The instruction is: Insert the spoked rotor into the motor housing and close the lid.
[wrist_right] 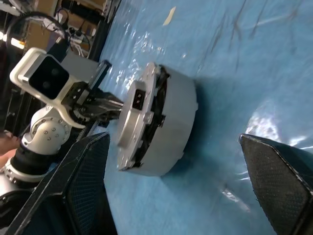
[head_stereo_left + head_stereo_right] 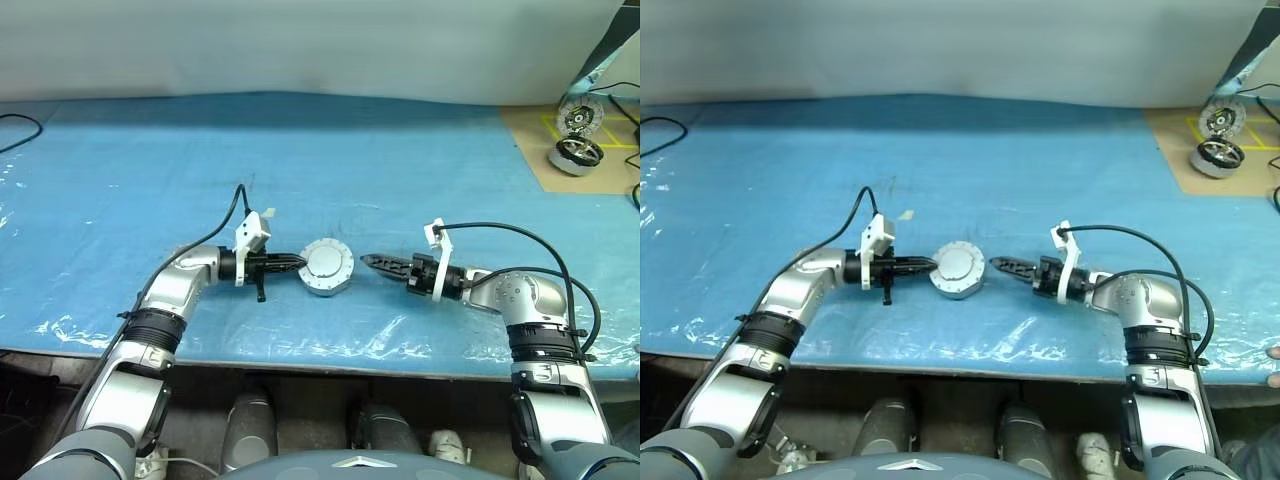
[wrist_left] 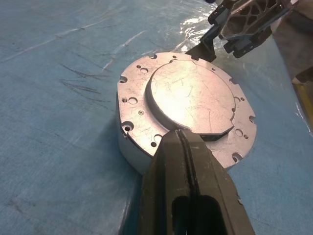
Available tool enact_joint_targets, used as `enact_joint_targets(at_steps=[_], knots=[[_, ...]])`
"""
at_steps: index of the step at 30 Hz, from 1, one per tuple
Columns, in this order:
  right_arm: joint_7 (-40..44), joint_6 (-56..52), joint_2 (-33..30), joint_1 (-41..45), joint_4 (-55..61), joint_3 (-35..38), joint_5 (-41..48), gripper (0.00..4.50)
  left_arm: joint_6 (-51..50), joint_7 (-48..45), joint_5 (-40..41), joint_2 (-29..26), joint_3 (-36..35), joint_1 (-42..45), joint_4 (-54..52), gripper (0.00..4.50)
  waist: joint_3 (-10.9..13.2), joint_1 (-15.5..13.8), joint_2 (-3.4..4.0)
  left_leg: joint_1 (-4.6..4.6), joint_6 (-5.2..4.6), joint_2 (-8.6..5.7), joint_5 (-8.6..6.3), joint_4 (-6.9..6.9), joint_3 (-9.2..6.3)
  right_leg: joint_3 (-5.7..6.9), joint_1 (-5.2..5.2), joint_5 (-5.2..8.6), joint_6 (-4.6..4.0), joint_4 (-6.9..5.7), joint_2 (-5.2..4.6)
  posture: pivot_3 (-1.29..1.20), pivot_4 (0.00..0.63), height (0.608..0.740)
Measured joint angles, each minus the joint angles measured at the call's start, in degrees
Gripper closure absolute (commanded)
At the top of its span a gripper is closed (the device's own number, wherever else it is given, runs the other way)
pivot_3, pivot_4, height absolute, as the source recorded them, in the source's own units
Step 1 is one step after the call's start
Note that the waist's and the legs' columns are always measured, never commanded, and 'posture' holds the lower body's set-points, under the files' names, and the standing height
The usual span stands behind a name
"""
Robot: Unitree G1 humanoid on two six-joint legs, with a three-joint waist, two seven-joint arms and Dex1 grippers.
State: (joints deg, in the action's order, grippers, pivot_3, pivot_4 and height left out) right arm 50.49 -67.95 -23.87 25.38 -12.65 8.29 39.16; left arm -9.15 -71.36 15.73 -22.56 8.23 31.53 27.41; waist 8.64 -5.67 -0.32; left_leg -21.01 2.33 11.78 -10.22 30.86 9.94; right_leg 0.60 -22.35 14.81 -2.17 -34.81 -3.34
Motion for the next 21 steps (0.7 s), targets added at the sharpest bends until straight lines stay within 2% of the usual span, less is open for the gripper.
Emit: enact_joint_targets(at_steps=[14,17,20,21], knots=[[-4.8,-0.4,7.6,1.0,-1.0,-0.5,1.4,0.03,1.5,-1.6,-0.9,-0.2,-0.3,1.8,3.5,4.5,0.0,0.2,0.0,0.08,0.0,0.03,0.0,0.11,0.0,-0.02,0.07,0.12,-0.21,-0.03,-0.03,0.0,0.15,0.74],[-5.8,0.8,8.7,1.0,-1.9,0.1,1.4,0.67,1.7,-1.7,-1.0,-0.3,-0.4,1.9,3.7,4.5,0.0,0.3,0.0,0.17,0.01,0.04,0.0,0.11,0.0,-0.03,0.1,0.11,-0.22,-0.06,-0.02,0.0,0.15,0.74],[-7.0,1.5,9.0,1.0,-2.8,0.8,1.2,1.67,1.7,-1.8,-1.1,-0.3,-0.3,2.0,3.8,4.5,0.0,0.3,0.01,0.13,0.01,0.04,0.0,0.11,0.0,-0.04,0.08,0.11,-0.23,-0.05,-0.03,0.0,0.15,0.74],[-7.0,1.5,9.0,1.0,-3.0,1.0,1.2,2.13,1.7,-1.9,-1.1,-0.3,-0.4,2.1,4.0,4.5,0.0,0.2,0.01,0.09,0.01,0.04,0.0,0.11,0.0,-0.04,0.06,0.11,-0.23,-0.04,-0.03,0.0,0.15,0.74]])
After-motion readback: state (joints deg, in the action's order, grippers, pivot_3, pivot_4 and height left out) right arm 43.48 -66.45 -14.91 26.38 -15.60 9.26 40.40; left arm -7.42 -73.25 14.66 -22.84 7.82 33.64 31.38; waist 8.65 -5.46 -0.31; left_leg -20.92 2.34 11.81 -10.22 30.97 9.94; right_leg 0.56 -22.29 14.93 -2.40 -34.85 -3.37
